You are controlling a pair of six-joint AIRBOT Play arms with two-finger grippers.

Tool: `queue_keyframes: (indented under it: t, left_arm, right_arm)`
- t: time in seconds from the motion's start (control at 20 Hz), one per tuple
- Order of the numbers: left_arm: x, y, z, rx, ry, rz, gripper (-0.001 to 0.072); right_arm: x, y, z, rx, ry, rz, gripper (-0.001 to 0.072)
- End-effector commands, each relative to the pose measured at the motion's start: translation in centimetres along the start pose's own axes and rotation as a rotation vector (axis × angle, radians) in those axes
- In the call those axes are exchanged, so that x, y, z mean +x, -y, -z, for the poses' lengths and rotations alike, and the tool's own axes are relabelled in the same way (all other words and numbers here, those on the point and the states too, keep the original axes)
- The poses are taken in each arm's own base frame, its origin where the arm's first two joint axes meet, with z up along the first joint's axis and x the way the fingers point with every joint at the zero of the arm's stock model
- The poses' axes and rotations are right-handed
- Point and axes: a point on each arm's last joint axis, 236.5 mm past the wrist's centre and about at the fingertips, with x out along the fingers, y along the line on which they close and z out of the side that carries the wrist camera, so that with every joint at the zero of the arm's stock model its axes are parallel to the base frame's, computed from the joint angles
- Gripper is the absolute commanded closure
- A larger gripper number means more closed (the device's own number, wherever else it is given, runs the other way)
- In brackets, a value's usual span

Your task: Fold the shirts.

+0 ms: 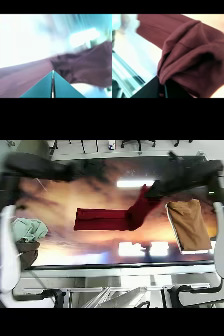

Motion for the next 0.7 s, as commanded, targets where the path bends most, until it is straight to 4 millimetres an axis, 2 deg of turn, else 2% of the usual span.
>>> queue_keyframes:
  t: [0.0, 0.1, 0.15, 0.2, 0.25, 0.3, 0.35, 0.4, 0.45, 0.55, 0.65]
  left_arm:
    - [-12.6, -1.9, -2.2, 0.006, 0.223, -0.118, 0.0692]
    - [-16.7, -2.4, -1.7, 0.001, 0.291, -0.171, 0.0692]
    - [-17.8, -2.6, -1.1, 0.013, 0.305, -0.189, 0.0692]
    - [-18.5, -2.6, -0.4, 0.018, 0.315, -0.203, 0.0692]
    - [-18.9, -2.8, 0.4, 0.019, 0.32, -0.214, 0.0692]
    - [-18.8, -2.8, 1.4, 0.022, 0.317, -0.219, 0.0692]
    - [-18.6, -3.0, 2.4, 0.024, 0.307, -0.222, 0.0692]
    - [-18.3, -3.1, 3.4, 0.025, 0.293, -0.224, 0.0692]
    - [-18.0, -3.2, 4.4, 0.022, 0.281, -0.225, 0.0692]
    - [-17.7, -3.5, 5.6, 0.015, 0.275, -0.228, 0.0692]
    - [-17.6, -3.7, 6.0, 0.008, 0.285, -0.232, 0.0692]
  right_arm:
    - [10.3, -7.0, -1.8, -0.029, 0.077, -0.057, 0.0686]
    - [19.1, -11.7, -1.4, -0.011, 0.149, -0.093, 0.0686]
    - [23.7, -13.6, -0.9, -0.028, 0.22, -0.091, 0.0685]
    - [27.6, -14.8, -0.1, -0.04, 0.287, -0.082, 0.0625]
    - [30.9, -15.3, 0.9, -0.049, 0.354, -0.064, 0.0289]
    - [32.9, -14.9, 1.8, -0.052, 0.376, -0.047, 0.0094]
    - [33.7, -14.2, 2.7, -0.042, 0.339, -0.04, 0.0127]
    - [33.2, -13.2, 2.7, -0.04, 0.299, -0.031, 0.0127]
    - [31.9, -12.0, 2.0, -0.027, 0.261, -0.028, 0.0127]
    - [26.8, -8.9, -0.3, -0.004, 0.199, -0.011, 0.0127]
    - [21.0, -5.3, -2.2, 0.033, 0.161, 0.013, 0.0127]
